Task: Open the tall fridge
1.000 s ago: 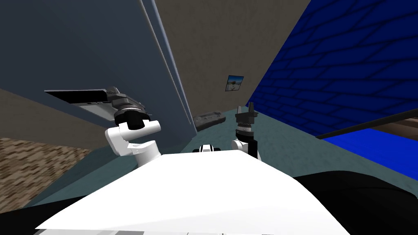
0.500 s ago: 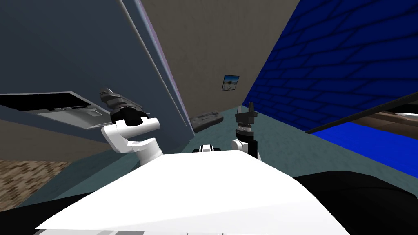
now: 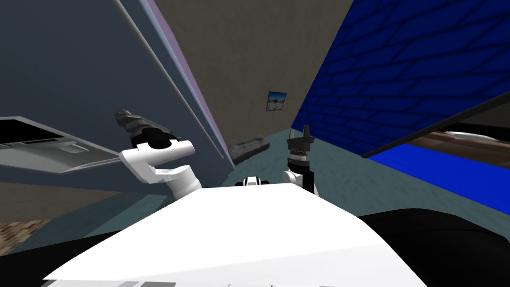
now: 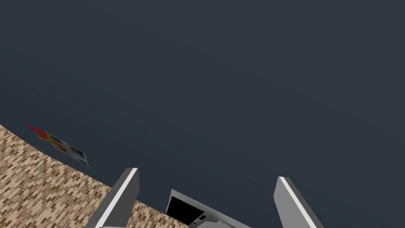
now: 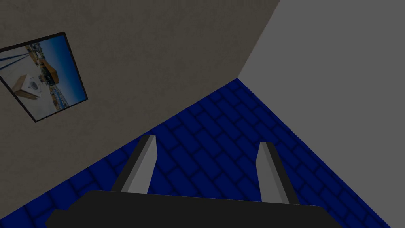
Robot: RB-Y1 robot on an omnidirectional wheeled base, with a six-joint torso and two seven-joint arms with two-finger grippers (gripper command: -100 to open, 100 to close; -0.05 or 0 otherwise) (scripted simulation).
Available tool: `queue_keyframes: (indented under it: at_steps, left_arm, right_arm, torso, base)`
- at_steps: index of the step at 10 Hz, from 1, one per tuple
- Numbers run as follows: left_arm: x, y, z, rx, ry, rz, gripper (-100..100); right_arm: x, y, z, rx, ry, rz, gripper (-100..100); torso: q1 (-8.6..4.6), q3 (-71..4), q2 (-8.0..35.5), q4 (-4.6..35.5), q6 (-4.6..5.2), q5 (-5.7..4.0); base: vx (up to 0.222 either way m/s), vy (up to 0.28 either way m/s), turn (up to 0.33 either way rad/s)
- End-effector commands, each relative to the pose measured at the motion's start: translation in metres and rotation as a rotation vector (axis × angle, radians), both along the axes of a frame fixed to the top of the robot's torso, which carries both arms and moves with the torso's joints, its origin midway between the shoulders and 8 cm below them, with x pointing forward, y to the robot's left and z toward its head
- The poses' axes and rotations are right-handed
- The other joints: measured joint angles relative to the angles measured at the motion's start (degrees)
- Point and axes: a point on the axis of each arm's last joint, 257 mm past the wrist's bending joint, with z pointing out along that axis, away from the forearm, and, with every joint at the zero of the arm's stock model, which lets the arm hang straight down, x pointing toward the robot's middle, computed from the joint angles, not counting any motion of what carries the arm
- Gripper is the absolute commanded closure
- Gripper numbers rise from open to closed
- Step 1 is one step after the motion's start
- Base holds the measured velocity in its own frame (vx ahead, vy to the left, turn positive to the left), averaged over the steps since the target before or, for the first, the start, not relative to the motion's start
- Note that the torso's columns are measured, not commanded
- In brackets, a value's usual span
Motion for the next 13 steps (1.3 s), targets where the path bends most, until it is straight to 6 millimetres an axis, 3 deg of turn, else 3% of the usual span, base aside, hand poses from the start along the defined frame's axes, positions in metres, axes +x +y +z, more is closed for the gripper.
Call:
queue_keyframes:
  at_steps: [1,13]
  left_arm:
    - [-0.005,0.004,-0.005,-0.065,-0.009,0.028,-100]
    - [-0.034,-0.004,-0.01,-0.3,-0.118,0.075,-100]
  right_arm:
    - [0.0,0.0,0.0,0.0,0.0,0.0,0]
    - [0.0,0.0,0.0,0.0,0.0,0.0,0]
  torso:
    - [0.04,0.03,0.06,0.01,-0.04,0.01]
    - [0.09,0.05,0.08,0.03,-0.03,0.03]
  base:
    - [0.072,-0.031,-0.124]
    - [0.085,-0.023,-0.108]
